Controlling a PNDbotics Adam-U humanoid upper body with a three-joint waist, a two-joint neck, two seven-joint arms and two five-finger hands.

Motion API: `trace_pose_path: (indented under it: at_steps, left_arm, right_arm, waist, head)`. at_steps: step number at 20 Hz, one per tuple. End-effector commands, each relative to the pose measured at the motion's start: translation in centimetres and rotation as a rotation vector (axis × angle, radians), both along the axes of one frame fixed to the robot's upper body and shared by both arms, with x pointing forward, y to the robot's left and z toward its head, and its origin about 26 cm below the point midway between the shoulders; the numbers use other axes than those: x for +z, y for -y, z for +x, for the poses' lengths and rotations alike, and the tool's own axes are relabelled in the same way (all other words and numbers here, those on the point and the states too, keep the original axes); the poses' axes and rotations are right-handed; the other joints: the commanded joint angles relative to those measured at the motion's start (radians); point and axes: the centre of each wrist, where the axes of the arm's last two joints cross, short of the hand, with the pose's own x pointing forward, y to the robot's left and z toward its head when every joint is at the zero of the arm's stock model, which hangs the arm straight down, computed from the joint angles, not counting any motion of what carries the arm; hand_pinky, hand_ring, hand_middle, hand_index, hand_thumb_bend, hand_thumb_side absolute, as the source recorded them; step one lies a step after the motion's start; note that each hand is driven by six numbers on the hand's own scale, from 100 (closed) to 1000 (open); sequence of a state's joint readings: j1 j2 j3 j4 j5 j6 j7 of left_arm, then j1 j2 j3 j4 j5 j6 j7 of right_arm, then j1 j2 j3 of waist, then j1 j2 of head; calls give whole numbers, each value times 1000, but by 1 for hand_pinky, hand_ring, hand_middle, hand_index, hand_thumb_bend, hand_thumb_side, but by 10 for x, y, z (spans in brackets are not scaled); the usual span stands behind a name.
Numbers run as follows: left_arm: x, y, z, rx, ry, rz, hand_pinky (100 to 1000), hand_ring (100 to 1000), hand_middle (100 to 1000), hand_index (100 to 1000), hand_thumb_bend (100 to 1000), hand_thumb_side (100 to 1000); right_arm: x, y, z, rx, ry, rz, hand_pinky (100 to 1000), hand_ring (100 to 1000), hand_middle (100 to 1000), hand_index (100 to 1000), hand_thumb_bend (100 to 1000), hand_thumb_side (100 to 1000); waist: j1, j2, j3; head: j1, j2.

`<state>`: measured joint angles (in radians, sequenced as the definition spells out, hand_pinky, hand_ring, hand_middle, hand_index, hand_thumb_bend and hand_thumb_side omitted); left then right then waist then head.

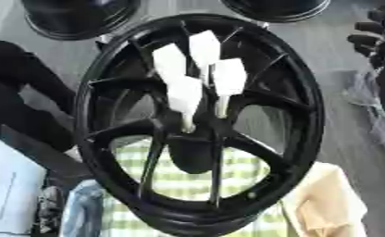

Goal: Pull the pin out of the wheel hub.

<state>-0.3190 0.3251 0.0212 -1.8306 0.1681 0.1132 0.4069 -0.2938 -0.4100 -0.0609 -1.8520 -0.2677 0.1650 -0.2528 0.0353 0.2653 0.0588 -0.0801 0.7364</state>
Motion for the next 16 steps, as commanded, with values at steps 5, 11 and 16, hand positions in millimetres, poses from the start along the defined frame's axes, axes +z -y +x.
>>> trace_pose_path:
  at_steps: [5,11,16]
  left_arm:
    - [9,-3,-2,-1,28,20,728,710,768,791,278,791]
    - [12,-2,-1,-2,43,13,729,710,768,791,279,786]
    - [11,-6,-2,13,37,25,729,709,769,792,278,786]
  right_arm:
    - [8,3,0,-3,21,-26,890,750,722,823,100,755]
    - [12,7,2,-24,34,-18,895,769,747,833,100,746]
    - [45,12,5,10,111,-60,907,801,786,867,100,729]
  waist:
    - [-2,-15,2]
    - [-4,-15,13]
    - [-15,-31,1]
  head:
    - [0,-11]
    - [5,-16]
    - [11,2]
